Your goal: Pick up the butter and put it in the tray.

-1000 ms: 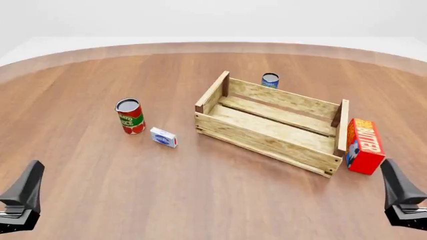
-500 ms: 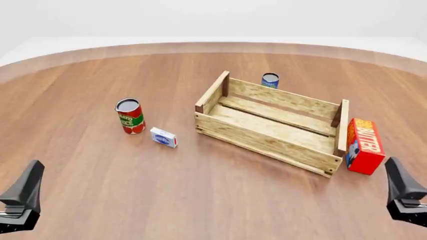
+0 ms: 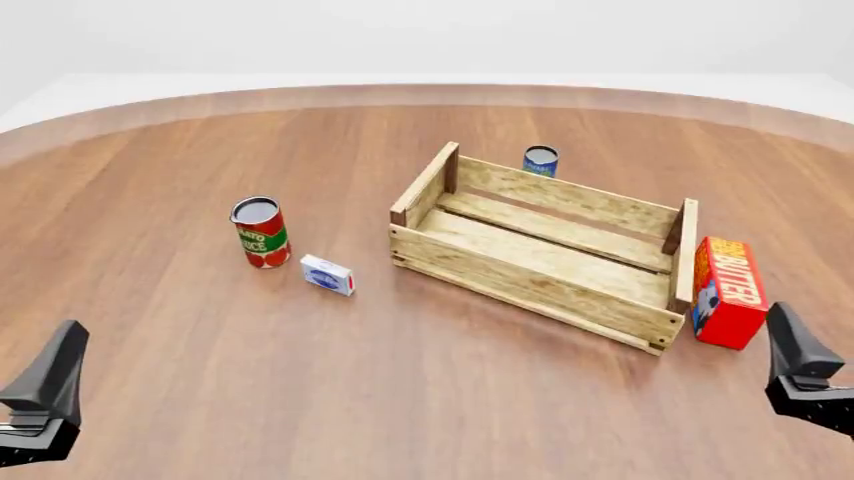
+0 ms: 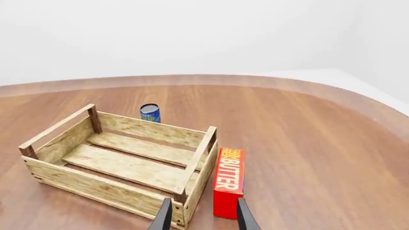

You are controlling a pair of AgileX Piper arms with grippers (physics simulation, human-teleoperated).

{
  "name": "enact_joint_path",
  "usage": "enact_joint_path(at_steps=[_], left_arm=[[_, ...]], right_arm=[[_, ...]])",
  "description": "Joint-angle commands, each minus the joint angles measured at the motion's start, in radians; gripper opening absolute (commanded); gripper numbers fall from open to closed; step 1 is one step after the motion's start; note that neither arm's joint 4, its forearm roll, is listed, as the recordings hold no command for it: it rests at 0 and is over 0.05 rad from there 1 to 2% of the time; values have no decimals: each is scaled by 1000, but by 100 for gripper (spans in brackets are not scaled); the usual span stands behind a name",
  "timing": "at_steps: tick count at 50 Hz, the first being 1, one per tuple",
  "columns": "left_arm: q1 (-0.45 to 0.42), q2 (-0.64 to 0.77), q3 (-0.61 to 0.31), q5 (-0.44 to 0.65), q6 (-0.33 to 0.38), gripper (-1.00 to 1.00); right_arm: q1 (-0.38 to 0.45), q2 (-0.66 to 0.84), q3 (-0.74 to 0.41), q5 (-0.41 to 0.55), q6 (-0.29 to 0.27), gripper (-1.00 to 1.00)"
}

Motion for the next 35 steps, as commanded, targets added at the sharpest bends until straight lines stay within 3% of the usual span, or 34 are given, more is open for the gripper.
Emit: enact_joint_path(at_steps=[1,22,35], left_arm=[[0,0,0,0,0,100],[0,0,0,0,0,100],[0,0,0,0,0,100]], right_arm=[[-11,99,0,-85,12,100],[-41,184,-17,-132,13,100],[-59,286,-16,-217,17,100]])
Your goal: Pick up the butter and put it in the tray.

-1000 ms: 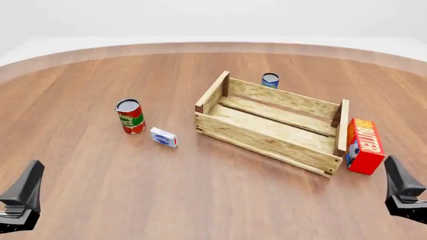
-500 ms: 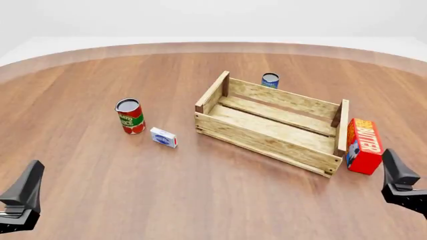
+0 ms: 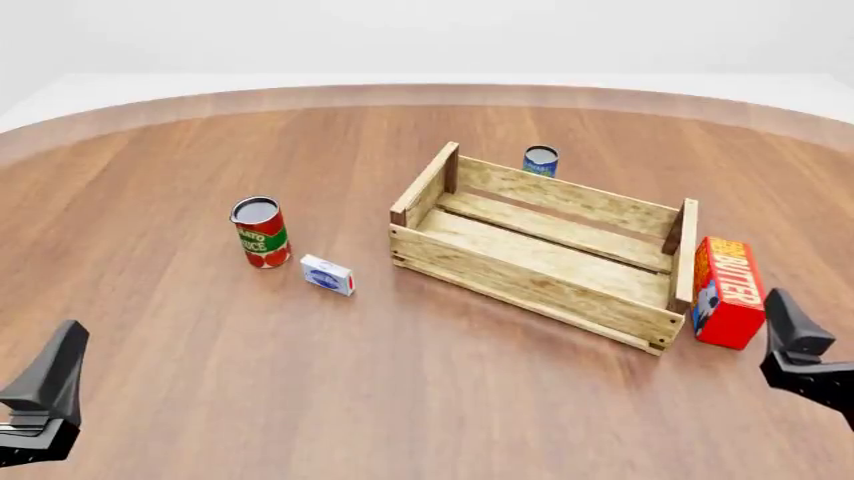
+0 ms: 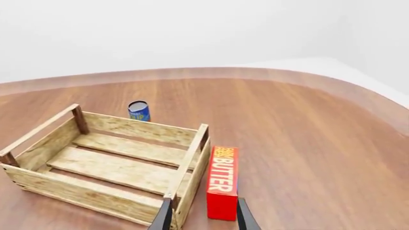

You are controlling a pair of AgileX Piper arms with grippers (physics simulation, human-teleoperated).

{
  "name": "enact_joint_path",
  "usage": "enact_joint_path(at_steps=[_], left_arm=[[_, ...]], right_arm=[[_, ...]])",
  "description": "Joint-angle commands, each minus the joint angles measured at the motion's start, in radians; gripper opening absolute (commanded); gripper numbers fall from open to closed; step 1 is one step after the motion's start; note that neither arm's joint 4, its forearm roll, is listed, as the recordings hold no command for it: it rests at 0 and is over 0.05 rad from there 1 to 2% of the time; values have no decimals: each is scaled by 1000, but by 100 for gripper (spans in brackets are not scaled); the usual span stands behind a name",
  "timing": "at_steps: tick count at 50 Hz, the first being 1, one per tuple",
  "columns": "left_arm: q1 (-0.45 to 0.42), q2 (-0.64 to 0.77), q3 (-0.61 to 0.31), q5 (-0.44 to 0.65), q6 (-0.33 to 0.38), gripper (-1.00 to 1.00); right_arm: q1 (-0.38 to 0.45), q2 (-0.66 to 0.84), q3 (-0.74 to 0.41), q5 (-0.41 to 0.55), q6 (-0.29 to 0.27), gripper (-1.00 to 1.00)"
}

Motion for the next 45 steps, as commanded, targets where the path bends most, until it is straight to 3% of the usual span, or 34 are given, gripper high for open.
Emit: enact_joint_path(at_steps=[1,14,45], left_arm=[[0,0,0,0,0,100],[0,0,0,0,0,100],[0,0,0,0,0,100]], right_arm=[[-18,79,-3,-63,5,100],[-49,170,6,-158,32,100],[-83,398,-24,-306,16,100]])
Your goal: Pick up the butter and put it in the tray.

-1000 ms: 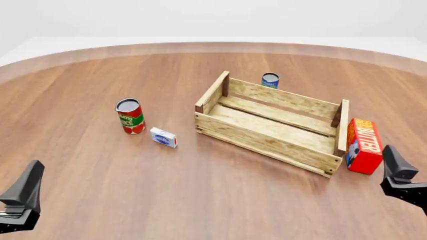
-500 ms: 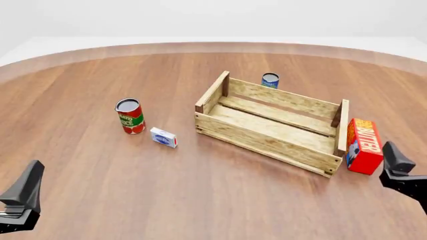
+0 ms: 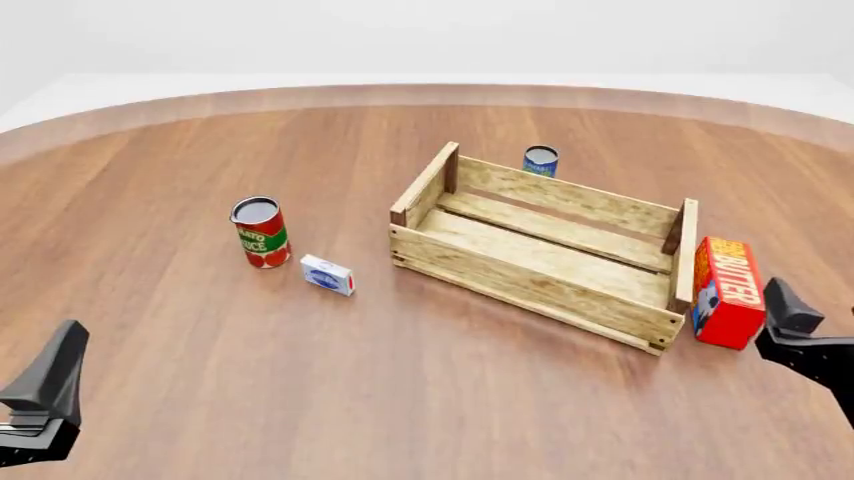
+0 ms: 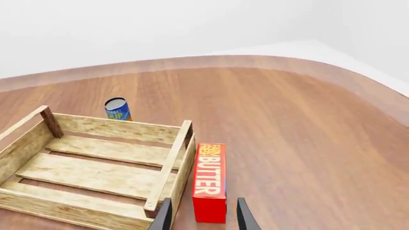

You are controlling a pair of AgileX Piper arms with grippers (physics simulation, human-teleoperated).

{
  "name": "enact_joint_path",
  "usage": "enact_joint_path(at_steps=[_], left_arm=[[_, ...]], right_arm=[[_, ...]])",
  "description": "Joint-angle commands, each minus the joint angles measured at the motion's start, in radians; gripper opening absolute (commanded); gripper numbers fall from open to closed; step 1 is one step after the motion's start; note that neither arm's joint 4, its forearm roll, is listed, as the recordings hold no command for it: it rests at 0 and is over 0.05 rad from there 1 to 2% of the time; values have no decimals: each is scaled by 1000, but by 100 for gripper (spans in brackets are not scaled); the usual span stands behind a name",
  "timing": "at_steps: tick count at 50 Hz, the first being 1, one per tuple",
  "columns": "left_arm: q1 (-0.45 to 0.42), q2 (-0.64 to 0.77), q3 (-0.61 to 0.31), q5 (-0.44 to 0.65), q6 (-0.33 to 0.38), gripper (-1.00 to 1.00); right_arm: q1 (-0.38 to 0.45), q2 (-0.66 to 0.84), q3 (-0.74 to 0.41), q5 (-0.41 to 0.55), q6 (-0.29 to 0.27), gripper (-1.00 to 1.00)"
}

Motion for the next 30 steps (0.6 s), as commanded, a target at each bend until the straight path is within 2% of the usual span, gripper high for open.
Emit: enact_joint_path(at_steps=[1,30], left_arm=[[0,0,0,0,0,100],[0,0,0,0,0,100]], right_arm=[[-11,88,-10,-61,-2,100],[-12,360,-84,-217,11,100]])
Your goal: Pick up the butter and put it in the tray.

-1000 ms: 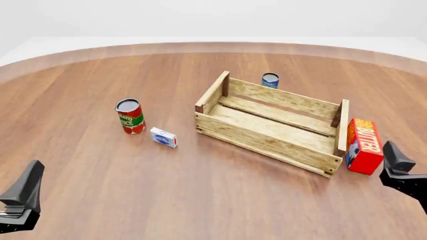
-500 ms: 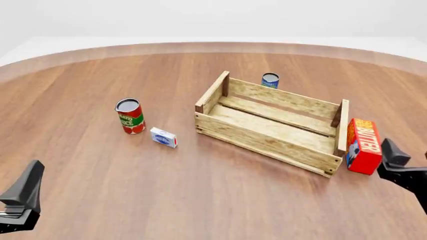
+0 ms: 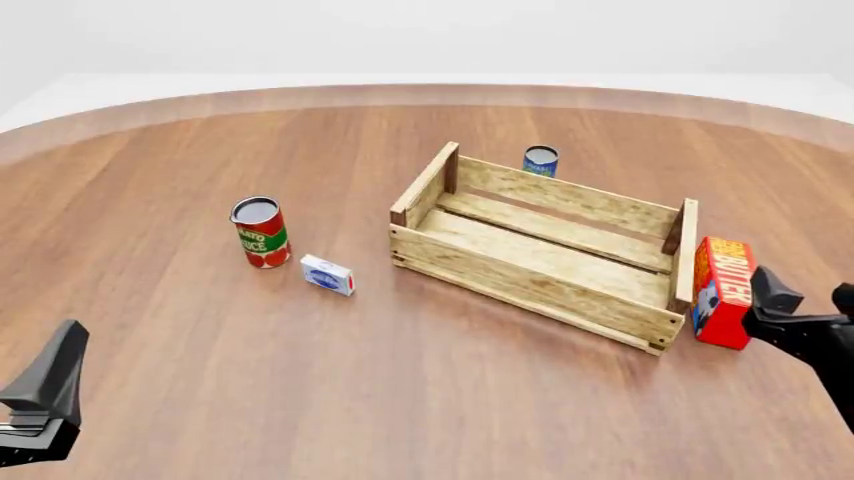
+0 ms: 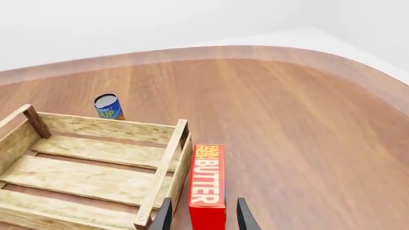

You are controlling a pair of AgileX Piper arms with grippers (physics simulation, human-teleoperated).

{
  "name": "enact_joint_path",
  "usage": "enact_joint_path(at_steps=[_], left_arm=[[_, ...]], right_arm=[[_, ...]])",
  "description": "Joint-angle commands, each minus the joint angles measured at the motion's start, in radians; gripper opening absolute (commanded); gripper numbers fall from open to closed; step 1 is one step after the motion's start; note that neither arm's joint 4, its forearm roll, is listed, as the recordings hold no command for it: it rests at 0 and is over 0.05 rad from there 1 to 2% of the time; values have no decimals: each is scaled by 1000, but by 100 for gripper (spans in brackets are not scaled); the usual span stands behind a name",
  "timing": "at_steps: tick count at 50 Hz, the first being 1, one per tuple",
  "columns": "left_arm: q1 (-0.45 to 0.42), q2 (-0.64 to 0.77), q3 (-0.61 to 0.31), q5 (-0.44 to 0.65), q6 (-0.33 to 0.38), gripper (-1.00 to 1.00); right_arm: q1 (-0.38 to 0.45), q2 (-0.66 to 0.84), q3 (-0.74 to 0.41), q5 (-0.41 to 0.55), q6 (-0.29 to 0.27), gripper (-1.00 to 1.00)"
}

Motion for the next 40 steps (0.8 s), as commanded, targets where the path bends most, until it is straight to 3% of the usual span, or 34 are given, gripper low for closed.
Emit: enact_joint_path(at_steps=[1,14,40], left_arm=[[0,0,0,0,0,100],[0,0,0,0,0,100],[0,0,0,0,0,100]], right_arm=[[0,95,-28,-53,6,100],[2,231,-67,-130,18,100],[-6,361,-91,-178,16,100]])
